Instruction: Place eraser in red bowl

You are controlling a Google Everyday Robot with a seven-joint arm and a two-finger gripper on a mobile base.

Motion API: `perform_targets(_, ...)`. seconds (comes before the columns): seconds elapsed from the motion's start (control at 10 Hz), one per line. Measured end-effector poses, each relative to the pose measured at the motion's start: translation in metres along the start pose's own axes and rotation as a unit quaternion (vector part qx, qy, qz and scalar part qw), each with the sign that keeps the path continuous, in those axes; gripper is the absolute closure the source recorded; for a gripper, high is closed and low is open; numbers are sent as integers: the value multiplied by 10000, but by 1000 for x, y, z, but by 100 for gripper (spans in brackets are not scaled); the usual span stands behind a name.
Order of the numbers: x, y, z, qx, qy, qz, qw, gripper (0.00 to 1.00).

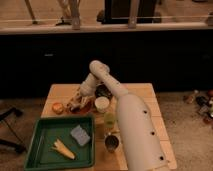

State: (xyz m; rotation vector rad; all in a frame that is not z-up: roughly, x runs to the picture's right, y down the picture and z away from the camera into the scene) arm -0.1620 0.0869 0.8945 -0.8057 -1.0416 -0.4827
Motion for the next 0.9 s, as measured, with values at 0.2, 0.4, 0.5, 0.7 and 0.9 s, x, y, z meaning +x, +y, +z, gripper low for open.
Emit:
perform_targets(0.2, -3, 0, -4, -4, -34, 2, 10000, 20)
perform_targets(0.4, -8, 1, -7, -21, -48, -27, 10000, 20)
perform_targets(0.5, -10, 1, -8, -28, -55, -46, 10000, 20)
perform_targets(0.7, -17, -2, -13, 31, -92, -126, 9999, 20)
perform_targets(0.9, -19, -5, -20, 110, -119, -174, 9997, 20)
